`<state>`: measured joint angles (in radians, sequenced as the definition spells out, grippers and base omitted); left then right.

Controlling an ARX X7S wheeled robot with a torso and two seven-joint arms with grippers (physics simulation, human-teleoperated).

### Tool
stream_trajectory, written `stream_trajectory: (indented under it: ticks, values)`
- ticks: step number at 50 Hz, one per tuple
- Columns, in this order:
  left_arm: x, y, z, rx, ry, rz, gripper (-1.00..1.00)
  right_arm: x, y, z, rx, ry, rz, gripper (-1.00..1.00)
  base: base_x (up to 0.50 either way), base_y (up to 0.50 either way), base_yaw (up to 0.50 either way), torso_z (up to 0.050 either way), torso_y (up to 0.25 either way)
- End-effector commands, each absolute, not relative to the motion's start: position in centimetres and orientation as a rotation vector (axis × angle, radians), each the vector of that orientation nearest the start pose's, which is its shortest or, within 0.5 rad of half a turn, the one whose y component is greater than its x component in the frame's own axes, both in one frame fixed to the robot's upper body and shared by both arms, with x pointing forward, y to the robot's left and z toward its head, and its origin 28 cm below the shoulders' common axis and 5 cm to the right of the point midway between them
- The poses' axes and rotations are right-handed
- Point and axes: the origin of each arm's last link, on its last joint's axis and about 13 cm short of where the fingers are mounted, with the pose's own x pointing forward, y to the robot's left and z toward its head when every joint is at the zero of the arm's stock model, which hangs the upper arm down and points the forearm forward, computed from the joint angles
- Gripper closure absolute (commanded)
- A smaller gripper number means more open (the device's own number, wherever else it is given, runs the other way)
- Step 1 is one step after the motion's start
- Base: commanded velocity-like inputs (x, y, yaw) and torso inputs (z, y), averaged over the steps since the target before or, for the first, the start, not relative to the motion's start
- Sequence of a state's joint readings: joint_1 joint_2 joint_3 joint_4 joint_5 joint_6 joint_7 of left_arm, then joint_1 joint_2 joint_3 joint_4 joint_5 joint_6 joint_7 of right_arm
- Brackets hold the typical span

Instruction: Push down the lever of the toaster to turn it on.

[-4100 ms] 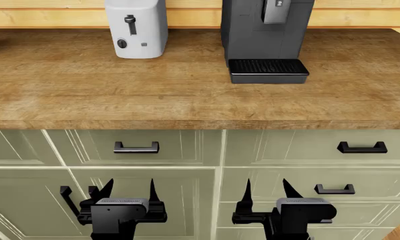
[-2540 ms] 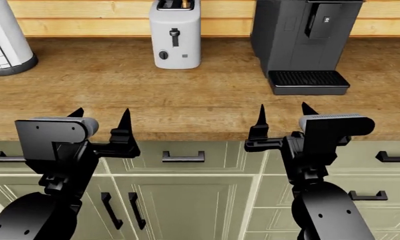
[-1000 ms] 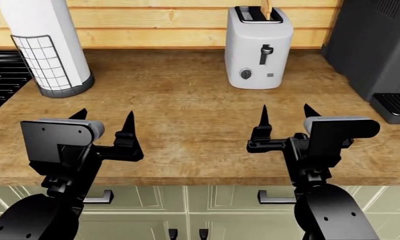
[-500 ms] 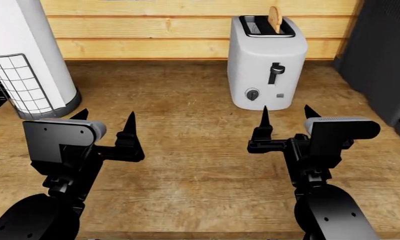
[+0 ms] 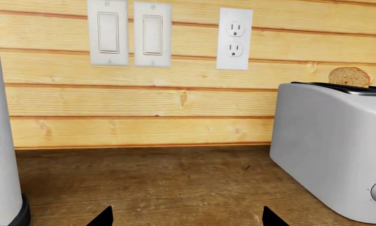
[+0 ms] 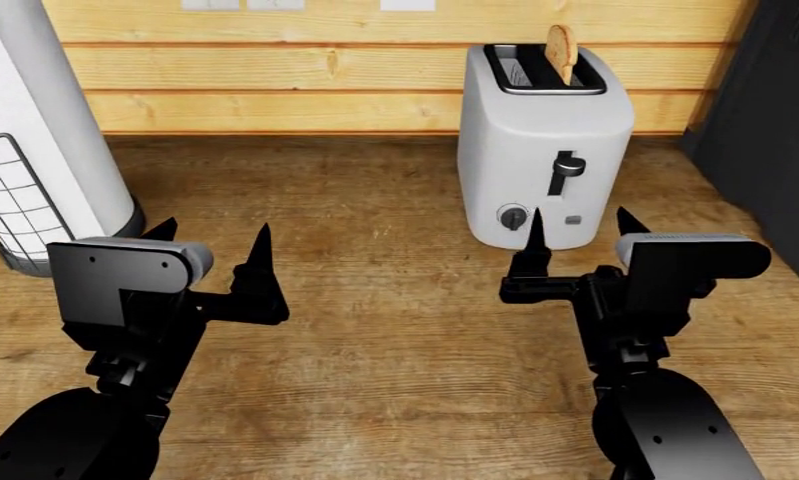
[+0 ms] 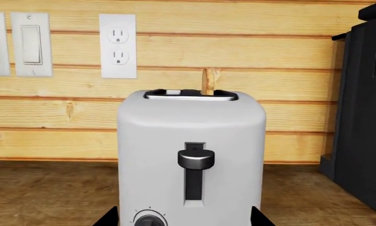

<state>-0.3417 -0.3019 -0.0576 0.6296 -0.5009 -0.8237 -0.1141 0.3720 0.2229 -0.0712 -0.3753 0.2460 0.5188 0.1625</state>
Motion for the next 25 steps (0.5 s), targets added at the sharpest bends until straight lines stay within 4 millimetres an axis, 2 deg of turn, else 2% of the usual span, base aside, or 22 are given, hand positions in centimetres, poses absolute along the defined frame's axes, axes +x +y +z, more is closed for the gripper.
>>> stream_trajectory:
  ticks: [1, 10, 11, 16, 25]
  values:
    - [23.4, 24.2, 16.8, -0.046, -0.119, -0.141, -1.00, 26.3, -12.4, 16.6, -0.039, -0.255, -0.047, -1.00, 0.00, 0.00, 0.00, 0.000, 0.000]
    - [23.4, 24.2, 16.9, -0.046, -0.121, -0.140, -1.00, 26.6, -12.8, 21.0, -0.071, -0.338, -0.043, -1.00, 0.00, 0.00, 0.00, 0.000, 0.000]
    - [23.4, 24.2, 16.9, -0.046, -0.121, -0.141, -1.00, 26.6, -12.8, 21.5, -0.076, -0.347, -0.039, 1.00, 0.00, 0.00, 0.00, 0.000, 0.000]
    - [23.4, 24.1, 17.0, -0.046, -0.122, -0.141, -1.00, 26.9, -12.6, 23.5, -0.103, -0.369, -0.010, 1.00, 0.00, 0.00, 0.00, 0.000, 0.000]
    - [23.5, 24.0, 16.9, -0.046, -0.121, -0.145, -1.00, 28.6, -13.0, 25.6, -0.133, -0.217, 0.102, 1.00, 0.00, 0.00, 0.00, 0.000, 0.000]
